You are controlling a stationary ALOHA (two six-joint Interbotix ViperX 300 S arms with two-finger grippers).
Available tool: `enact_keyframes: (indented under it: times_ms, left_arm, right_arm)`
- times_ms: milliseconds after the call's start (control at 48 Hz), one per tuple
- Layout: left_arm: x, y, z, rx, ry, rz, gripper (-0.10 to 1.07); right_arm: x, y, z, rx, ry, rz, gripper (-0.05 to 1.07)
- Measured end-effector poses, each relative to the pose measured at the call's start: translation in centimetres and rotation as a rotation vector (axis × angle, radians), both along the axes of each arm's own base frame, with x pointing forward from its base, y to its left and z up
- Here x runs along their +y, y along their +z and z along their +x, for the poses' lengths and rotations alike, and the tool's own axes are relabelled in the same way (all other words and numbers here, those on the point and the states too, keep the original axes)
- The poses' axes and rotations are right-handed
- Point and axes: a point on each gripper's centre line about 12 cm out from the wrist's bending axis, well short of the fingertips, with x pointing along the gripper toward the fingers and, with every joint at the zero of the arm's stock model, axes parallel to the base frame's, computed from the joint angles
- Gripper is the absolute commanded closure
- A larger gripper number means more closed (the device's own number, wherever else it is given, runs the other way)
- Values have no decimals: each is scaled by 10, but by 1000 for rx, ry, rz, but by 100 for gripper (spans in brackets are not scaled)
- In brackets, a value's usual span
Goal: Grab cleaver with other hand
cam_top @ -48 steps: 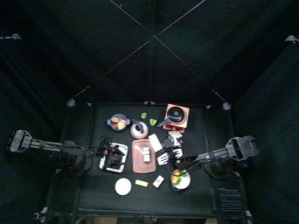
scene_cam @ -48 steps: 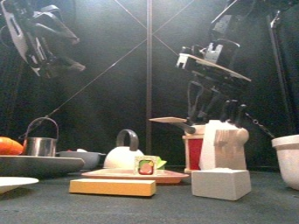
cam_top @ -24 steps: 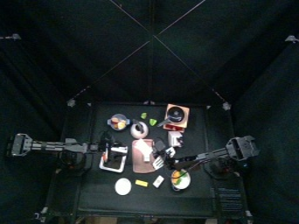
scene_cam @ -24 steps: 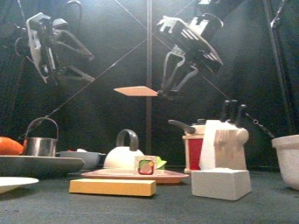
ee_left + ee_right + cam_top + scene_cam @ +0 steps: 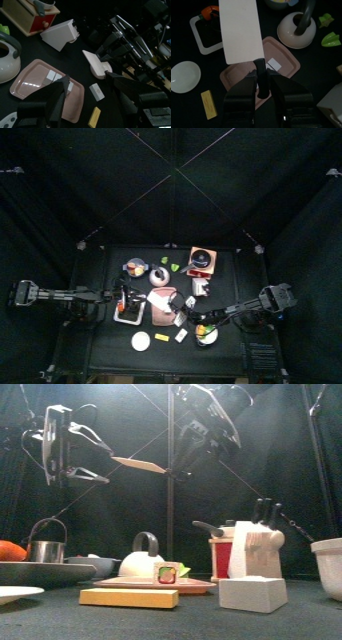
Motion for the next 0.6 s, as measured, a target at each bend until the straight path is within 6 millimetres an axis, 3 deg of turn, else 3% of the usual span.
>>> enact_keyframes:
  times_ms: [396, 604]
  left_arm:
    - [-8, 6, 14, -5, -31, -2, 7]
    - [-9, 7, 14, -17, -34, -3, 18]
  right_arm:
    - [3, -9, 11, 17, 28, -63, 51]
    - [3, -14, 12, 38, 17, -93, 51]
